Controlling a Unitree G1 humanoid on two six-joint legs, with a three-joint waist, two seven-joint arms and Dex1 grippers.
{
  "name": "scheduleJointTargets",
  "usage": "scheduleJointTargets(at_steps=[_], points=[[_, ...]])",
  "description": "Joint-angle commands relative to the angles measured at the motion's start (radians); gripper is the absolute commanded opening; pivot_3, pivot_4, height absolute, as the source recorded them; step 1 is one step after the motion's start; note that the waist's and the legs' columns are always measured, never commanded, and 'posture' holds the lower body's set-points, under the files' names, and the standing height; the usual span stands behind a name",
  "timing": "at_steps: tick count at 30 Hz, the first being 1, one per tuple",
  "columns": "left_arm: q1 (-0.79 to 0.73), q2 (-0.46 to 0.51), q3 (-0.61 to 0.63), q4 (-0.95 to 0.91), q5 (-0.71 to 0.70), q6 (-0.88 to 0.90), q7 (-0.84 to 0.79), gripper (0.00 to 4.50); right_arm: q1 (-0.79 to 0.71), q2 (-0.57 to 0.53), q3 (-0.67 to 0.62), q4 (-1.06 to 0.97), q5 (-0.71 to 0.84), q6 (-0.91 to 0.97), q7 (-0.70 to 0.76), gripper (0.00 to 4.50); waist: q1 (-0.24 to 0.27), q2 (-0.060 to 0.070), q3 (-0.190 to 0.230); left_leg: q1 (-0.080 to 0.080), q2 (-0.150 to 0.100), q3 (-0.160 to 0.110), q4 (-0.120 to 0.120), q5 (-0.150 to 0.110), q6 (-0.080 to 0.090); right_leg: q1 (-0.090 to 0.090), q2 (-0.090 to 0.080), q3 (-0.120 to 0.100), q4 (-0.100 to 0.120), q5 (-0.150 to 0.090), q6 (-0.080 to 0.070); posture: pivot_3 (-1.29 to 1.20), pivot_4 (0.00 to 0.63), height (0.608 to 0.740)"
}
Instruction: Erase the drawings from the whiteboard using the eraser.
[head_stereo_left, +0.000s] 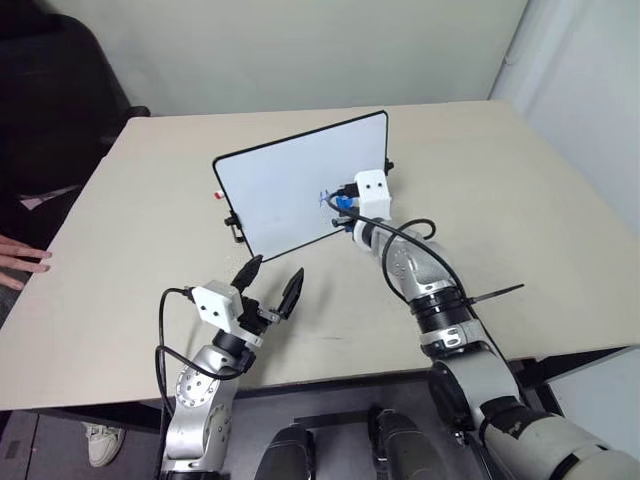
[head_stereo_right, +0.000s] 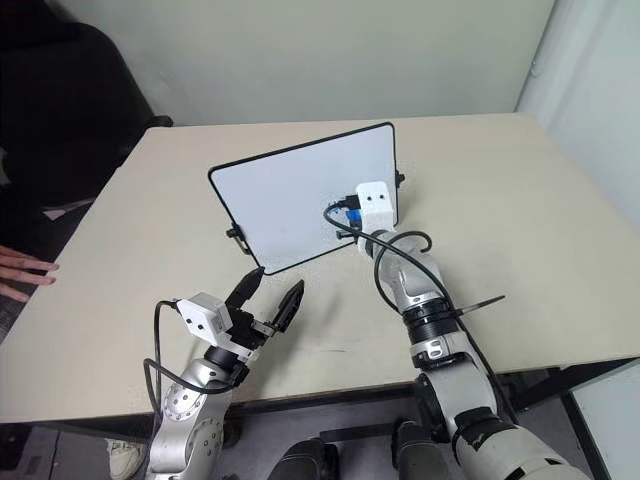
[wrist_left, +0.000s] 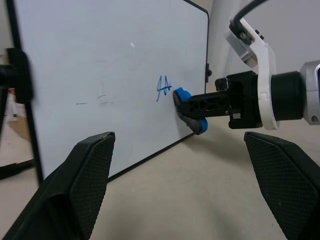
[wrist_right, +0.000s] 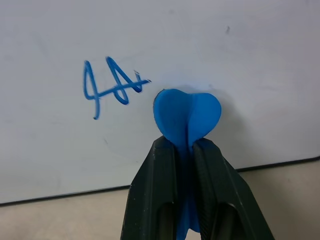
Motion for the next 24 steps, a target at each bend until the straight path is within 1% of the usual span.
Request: scheduleJointTargets(at_steps=[1,7,11,20,24], points=[[-0.007,-0.002,0.004,-0.024,0.000,-0.008,0.001,4.50,-0.083,0.038,0.030,-0.123,0.021,0.002,0.043,0.22,-0.005,0.000,0.000,0.000,0.000,0.000,0.000,-0.001,-0.001,-0.002,0.000,0.000,0.000,0.003,-0.001,0.00,0.150,0.740],[-0.004,-0.009,0.000,-0.026,-0.001,-0.007,0.002,4.50,-0.117,0.030,-0.005,-0.185,0.044,0.041,0.054,0.22,-0.007,0.000,0.000,-0.001,0.003,0.001,-0.001,-0.003,-0.004,-0.007,0.002,-0.001,0.001,0.007,-0.004,0.00,0.150,0.740],[0.003,-0.013,-0.001,-0.032,0.000,-0.007,0.002,4.50,-0.108,0.024,-0.003,-0.176,0.043,0.055,0.061,0.22,-0.005,-0.001,0.000,-0.001,0.004,0.000,-0.001,-0.003,-0.005,-0.007,0.004,-0.001,0.000,0.007,-0.004,0.00,0.150,0.740],[0.014,-0.018,-0.007,-0.041,0.002,-0.010,-0.002,4.50,-0.002,0.001,0.128,-0.093,-0.020,0.099,0.124,0.22,-0.005,-0.001,-0.001,0.000,0.004,0.000,-0.001,-0.005,-0.006,-0.006,0.004,-0.001,0.000,0.007,-0.004,0.00,0.150,0.740],[0.017,-0.019,-0.008,-0.046,0.002,-0.011,-0.001,4.50,0.003,-0.010,0.149,-0.072,-0.021,0.135,0.155,0.22,0.000,-0.001,0.000,0.000,0.004,0.000,0.000,-0.004,-0.005,-0.005,0.004,-0.001,0.001,0.008,-0.005,0.00,0.150,0.740]])
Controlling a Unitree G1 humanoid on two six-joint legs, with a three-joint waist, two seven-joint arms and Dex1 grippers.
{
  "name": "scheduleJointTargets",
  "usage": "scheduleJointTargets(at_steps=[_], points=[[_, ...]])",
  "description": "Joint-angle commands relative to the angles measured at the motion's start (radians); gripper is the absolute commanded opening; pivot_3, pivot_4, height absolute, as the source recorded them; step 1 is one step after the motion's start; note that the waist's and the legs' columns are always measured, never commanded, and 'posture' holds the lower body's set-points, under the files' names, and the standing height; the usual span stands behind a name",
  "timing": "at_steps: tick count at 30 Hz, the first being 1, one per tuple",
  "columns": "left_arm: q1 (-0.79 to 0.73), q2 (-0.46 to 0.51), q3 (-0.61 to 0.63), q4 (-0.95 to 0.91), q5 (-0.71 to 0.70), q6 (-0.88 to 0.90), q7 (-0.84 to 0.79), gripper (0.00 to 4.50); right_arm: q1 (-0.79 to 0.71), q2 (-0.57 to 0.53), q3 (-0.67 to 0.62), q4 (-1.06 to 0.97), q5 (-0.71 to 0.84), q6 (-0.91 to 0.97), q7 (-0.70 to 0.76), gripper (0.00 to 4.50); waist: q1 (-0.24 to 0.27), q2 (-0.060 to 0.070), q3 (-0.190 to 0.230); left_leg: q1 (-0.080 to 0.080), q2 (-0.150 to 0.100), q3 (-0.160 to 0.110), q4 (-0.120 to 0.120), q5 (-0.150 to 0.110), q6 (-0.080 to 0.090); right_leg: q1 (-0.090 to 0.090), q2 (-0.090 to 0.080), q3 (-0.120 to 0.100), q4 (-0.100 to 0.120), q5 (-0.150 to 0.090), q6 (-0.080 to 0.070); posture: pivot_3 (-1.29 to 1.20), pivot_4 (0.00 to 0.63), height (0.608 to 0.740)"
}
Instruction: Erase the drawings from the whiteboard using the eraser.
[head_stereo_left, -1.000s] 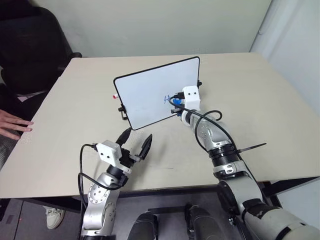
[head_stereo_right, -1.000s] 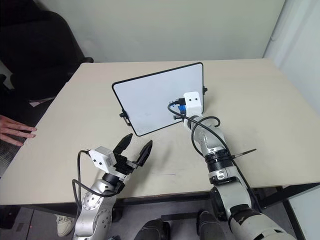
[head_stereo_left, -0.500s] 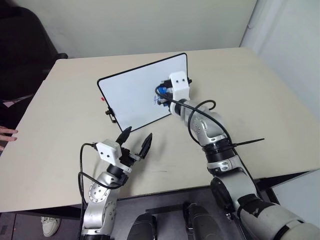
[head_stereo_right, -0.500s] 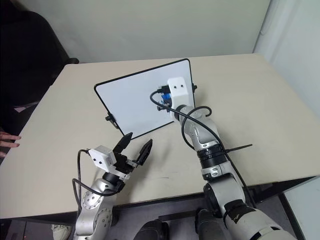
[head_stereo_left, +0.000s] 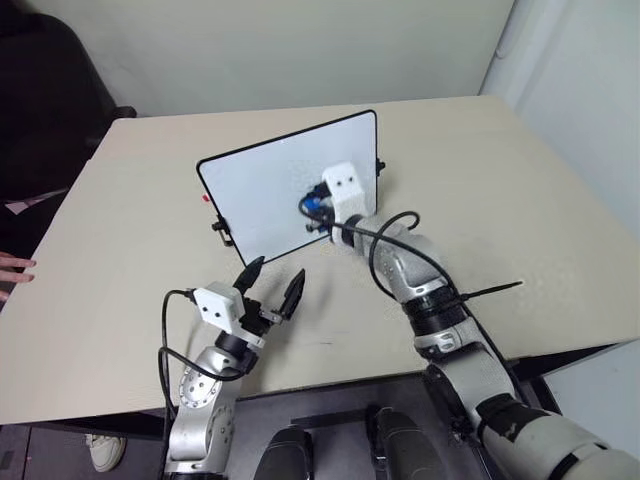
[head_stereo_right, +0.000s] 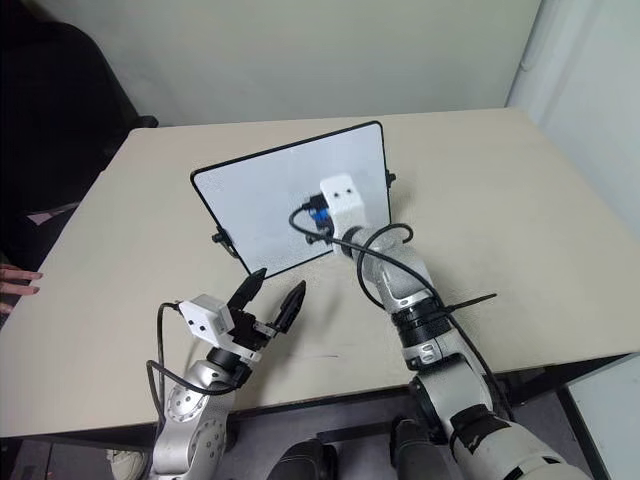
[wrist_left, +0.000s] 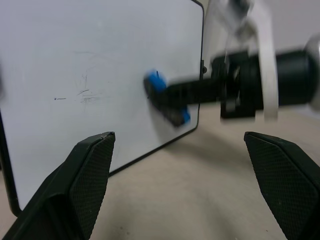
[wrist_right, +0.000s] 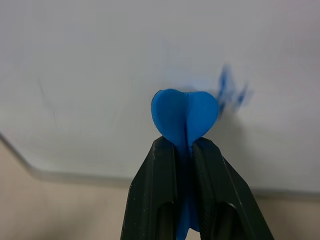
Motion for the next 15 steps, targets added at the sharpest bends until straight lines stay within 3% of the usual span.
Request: scheduleJointTargets(at_steps=[1,15], points=[[0.005,0.000,-0.002,-0.045,0.002,-0.012,0.000,4.50,-0.021,0.001,0.007,-0.006,-0.007,0.013,0.022,0.22,0.003,0.000,0.000,0.000,0.000,0.000,0.000,0.000,0.000,0.000,0.000,0.000,0.000,0.000,0.000,0.00,0.150,0.740],[-0.003,0.006,0.008,-0.040,-0.006,-0.007,-0.001,4.50,-0.136,-0.017,-0.153,-0.081,0.056,-0.008,0.001,0.22,0.007,-0.001,0.001,-0.002,0.000,0.000,0.000,0.001,0.001,-0.002,0.001,0.000,0.000,0.002,-0.003,0.00,0.150,0.740]])
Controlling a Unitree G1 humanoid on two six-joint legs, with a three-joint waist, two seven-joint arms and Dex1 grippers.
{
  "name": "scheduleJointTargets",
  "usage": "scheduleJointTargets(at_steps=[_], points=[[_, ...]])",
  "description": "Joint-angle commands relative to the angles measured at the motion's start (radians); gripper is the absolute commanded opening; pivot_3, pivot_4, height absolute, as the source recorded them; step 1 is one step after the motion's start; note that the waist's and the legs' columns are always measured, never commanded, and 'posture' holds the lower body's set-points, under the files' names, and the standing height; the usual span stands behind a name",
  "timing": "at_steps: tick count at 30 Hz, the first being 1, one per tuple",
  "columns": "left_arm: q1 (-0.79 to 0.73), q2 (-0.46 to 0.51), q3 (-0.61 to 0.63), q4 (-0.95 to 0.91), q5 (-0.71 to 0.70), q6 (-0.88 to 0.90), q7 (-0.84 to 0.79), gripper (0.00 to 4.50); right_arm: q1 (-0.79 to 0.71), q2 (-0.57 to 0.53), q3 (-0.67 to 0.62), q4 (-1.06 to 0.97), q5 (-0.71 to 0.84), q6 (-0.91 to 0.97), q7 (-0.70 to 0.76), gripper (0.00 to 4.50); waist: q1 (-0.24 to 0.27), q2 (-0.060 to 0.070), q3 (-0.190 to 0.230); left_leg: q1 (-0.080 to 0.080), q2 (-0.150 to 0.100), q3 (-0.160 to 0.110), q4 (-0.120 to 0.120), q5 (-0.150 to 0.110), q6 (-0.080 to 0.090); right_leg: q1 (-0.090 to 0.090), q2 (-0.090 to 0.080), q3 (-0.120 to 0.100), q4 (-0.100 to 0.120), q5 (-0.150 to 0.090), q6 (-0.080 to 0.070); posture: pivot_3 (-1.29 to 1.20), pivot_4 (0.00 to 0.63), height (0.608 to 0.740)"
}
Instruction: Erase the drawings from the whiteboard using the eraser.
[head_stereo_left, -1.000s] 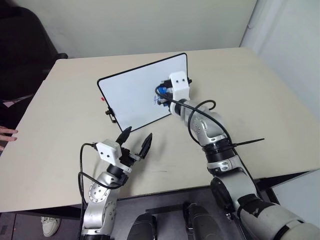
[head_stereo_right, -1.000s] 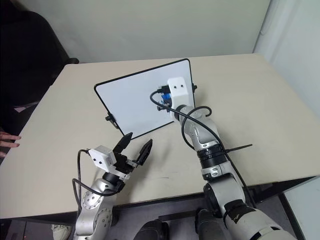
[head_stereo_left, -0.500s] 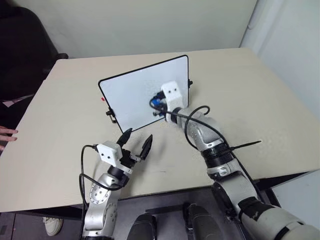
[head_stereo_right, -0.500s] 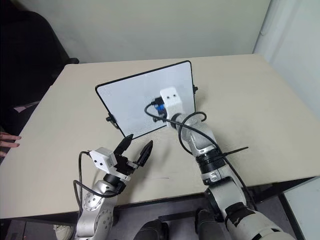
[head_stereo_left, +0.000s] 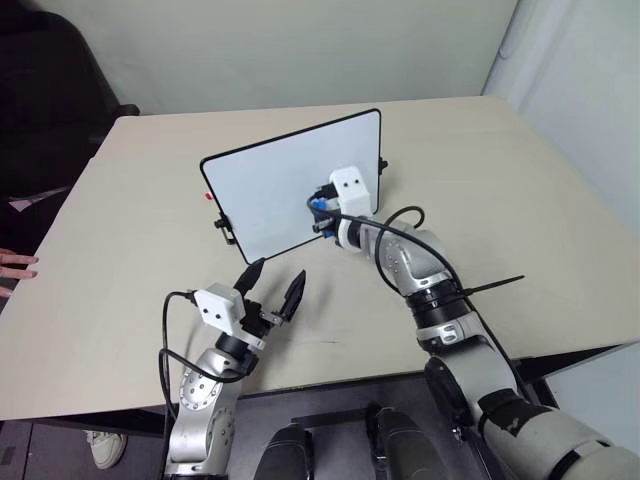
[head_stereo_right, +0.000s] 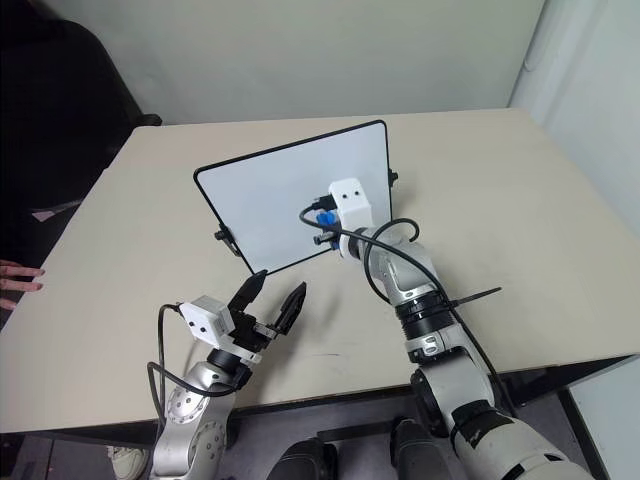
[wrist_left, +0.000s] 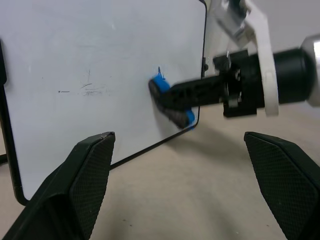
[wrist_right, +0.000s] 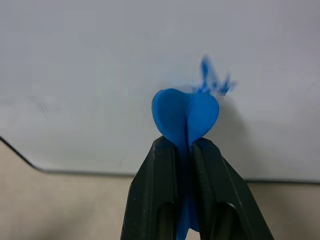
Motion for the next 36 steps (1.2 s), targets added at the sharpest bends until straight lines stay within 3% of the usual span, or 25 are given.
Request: scheduleJointTargets(at_steps=[1,5,19,36], points=[[-0.007,0.006,0.008,-0.039,-0.006,-0.007,-0.003,4.50,-0.059,-0.001,-0.042,-0.070,0.021,-0.035,-0.015,0.22,0.000,0.000,0.000,0.000,0.000,0.000,0.000,0.000,0.000,0.000,0.000,0.000,0.000,0.000,0.000,0.00,0.150,0.740],[-0.011,0.008,0.010,-0.036,-0.010,-0.004,-0.005,4.50,-0.070,0.001,-0.066,-0.064,0.022,-0.039,-0.019,0.22,0.000,0.000,0.000,0.000,0.000,0.000,0.000,0.000,0.000,0.000,0.000,0.000,0.000,0.000,0.000,0.00,0.150,0.740],[-0.026,0.004,0.007,-0.018,-0.003,-0.010,-0.007,4.50,0.032,-0.009,0.052,0.055,-0.040,-0.030,0.018,0.22,0.001,-0.001,-0.001,0.005,0.000,0.000,0.000,-0.001,-0.001,0.004,0.000,0.000,0.000,0.000,0.000,0.00,0.150,0.740],[-0.057,-0.004,0.000,0.021,-0.001,-0.015,-0.016,4.50,-0.061,-0.043,-0.064,-0.013,0.011,-0.092,0.006,0.22,0.001,-0.001,0.000,0.004,0.000,0.000,0.000,-0.001,-0.002,0.003,0.000,0.000,0.000,0.000,0.001,0.00,0.150,0.740]])
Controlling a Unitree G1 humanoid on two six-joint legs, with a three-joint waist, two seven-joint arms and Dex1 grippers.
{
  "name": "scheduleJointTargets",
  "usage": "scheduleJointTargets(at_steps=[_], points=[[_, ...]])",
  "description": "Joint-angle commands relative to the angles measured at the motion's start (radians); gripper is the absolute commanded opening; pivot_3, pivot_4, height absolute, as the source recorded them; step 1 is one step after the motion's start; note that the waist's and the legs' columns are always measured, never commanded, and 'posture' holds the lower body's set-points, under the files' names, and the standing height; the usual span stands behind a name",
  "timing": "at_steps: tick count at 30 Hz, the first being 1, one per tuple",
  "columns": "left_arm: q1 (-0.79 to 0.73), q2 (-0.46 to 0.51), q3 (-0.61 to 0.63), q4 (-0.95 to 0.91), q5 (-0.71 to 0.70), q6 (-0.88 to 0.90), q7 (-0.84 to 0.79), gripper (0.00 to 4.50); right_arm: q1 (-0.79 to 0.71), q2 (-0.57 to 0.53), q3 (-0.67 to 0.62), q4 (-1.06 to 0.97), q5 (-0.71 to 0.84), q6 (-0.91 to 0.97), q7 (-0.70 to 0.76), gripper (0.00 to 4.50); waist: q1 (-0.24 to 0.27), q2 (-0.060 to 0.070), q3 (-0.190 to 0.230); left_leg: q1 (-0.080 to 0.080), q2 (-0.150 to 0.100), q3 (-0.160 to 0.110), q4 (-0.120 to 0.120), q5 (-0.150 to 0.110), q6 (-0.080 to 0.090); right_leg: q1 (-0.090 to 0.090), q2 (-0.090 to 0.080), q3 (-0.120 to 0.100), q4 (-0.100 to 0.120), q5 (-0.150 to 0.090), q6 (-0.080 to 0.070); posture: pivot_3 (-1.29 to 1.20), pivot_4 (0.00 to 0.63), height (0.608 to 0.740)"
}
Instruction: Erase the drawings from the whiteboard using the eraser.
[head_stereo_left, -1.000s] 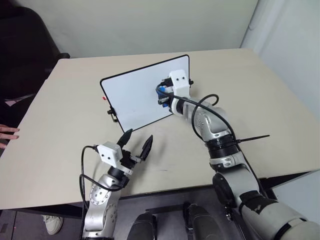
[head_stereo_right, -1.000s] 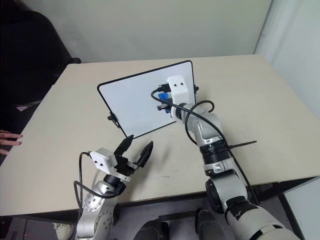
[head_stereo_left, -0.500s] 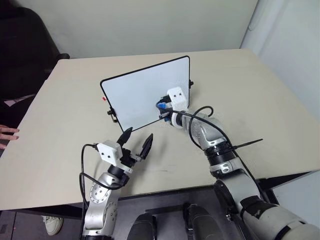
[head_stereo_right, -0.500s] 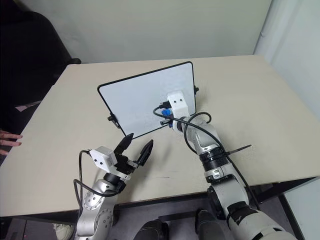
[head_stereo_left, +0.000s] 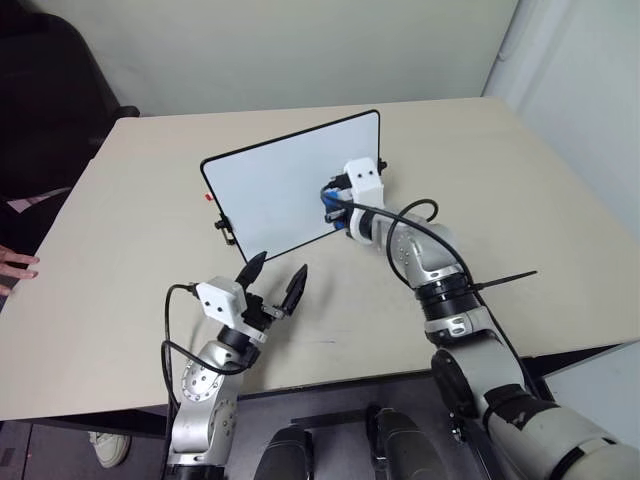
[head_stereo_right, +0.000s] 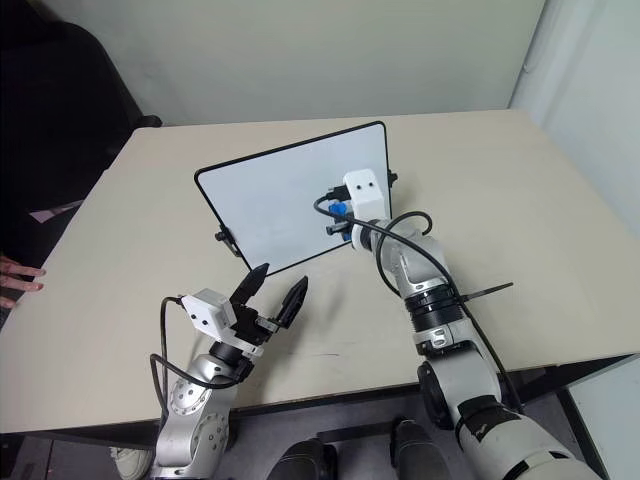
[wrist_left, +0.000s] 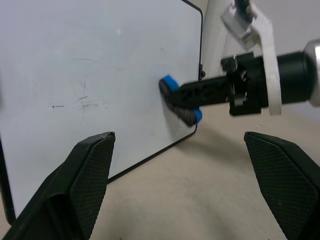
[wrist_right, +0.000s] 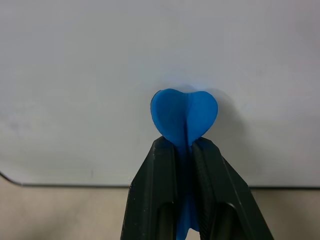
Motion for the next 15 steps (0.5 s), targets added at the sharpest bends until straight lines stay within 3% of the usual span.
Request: scheduleJointTargets(at_steps=[1,15], points=[[-0.012,-0.004,-0.002,-0.011,0.001,-0.017,-0.009,4.50,-0.054,0.004,-0.036,-0.057,0.017,-0.064,-0.016,0.22,0.000,0.000,0.000,0.000,0.000,0.000,0.000,0.000,0.000,0.000,0.000,0.000,0.000,0.000,0.000,0.00,0.150,0.740],[-0.015,-0.006,0.005,-0.004,-0.003,-0.021,-0.009,4.50,-0.095,0.010,-0.056,-0.121,0.040,-0.039,-0.005,0.22,0.000,0.000,0.000,-0.001,0.000,0.000,-0.001,-0.001,0.000,-0.001,0.000,0.000,0.000,-0.001,0.001,0.00,0.150,0.740]])
